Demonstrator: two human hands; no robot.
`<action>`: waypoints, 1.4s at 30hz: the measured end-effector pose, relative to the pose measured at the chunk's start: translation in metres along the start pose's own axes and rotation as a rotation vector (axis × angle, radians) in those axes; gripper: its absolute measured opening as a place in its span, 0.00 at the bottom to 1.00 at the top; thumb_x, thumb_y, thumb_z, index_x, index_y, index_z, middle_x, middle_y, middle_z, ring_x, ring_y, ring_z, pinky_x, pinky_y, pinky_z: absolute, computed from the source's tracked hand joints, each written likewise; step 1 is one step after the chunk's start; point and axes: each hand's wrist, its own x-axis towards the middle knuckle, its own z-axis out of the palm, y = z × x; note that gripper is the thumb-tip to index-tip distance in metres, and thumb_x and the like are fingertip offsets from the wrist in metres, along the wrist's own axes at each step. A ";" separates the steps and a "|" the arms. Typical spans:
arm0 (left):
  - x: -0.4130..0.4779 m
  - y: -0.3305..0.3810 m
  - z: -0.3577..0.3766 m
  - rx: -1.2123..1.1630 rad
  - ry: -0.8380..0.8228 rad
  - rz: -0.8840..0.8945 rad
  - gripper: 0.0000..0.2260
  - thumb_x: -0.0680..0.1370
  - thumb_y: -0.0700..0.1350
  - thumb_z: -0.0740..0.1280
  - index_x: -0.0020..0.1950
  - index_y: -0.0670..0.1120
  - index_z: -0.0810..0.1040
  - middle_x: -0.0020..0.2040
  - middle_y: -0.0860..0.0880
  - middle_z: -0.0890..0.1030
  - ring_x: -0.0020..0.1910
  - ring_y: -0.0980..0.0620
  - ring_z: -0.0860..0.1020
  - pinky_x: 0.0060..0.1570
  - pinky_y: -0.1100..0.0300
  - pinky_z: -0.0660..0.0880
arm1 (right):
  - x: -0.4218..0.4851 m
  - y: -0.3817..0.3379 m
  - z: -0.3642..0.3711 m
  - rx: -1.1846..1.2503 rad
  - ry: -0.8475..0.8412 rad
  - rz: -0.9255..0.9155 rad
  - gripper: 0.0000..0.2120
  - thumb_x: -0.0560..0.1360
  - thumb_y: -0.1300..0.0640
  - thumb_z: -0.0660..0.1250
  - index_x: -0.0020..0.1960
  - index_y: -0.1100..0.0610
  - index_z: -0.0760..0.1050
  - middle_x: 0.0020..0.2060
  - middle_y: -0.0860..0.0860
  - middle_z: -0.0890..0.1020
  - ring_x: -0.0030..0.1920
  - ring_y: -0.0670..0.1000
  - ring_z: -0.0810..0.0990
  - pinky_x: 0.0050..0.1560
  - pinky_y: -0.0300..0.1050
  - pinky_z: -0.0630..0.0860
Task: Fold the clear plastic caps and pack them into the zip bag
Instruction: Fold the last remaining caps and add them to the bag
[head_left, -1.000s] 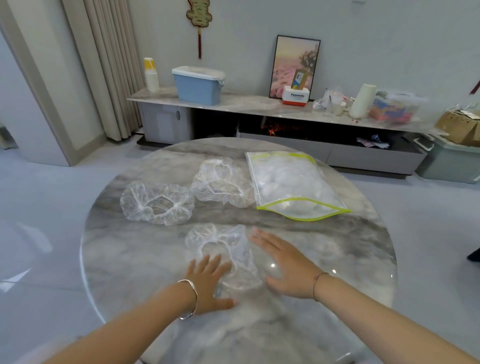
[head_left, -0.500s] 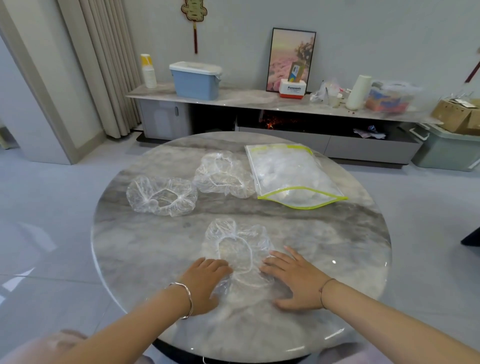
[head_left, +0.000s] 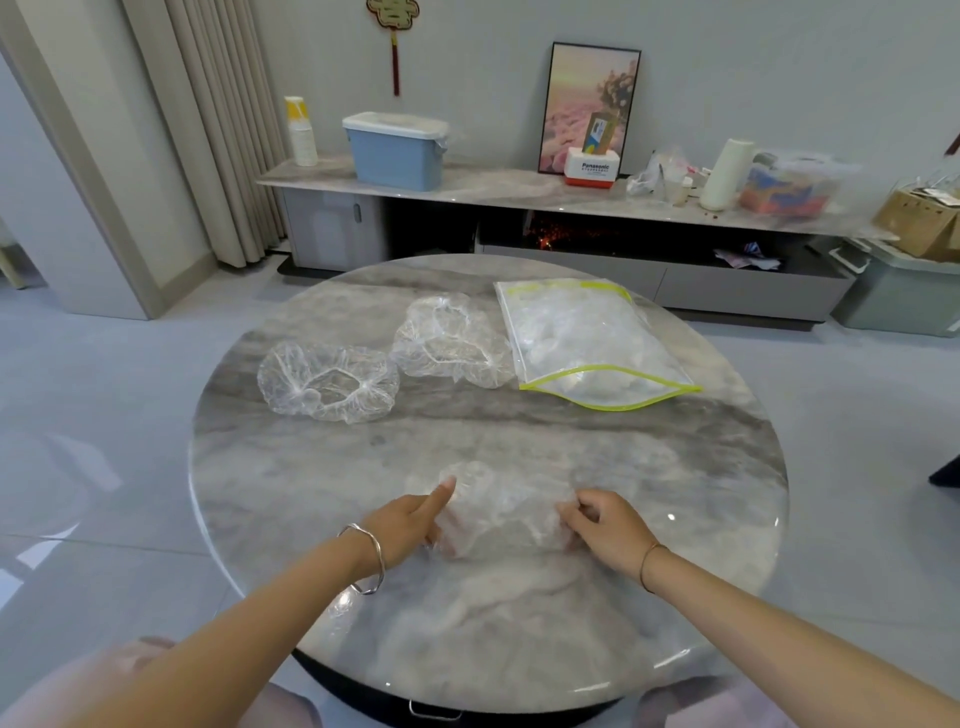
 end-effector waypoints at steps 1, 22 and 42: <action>0.001 0.003 0.001 -0.053 0.003 -0.021 0.34 0.71 0.71 0.49 0.49 0.46 0.81 0.38 0.50 0.82 0.40 0.54 0.78 0.54 0.60 0.72 | 0.002 0.000 -0.001 -0.004 0.020 0.033 0.16 0.78 0.55 0.65 0.33 0.57 0.72 0.26 0.50 0.81 0.31 0.48 0.82 0.42 0.42 0.76; 0.023 -0.017 0.030 0.949 0.271 0.639 0.24 0.82 0.57 0.45 0.76 0.50 0.57 0.74 0.49 0.63 0.71 0.49 0.66 0.69 0.53 0.58 | -0.023 -0.022 0.042 -0.653 -0.046 -0.406 0.36 0.75 0.33 0.39 0.77 0.50 0.51 0.75 0.41 0.46 0.75 0.42 0.41 0.72 0.39 0.34; 0.021 -0.001 0.026 0.833 0.126 0.239 0.53 0.57 0.76 0.25 0.73 0.57 0.60 0.76 0.50 0.56 0.76 0.48 0.49 0.73 0.54 0.46 | -0.013 -0.016 0.027 -0.714 -0.173 -0.453 0.28 0.77 0.38 0.51 0.75 0.45 0.57 0.75 0.41 0.55 0.75 0.42 0.48 0.72 0.37 0.34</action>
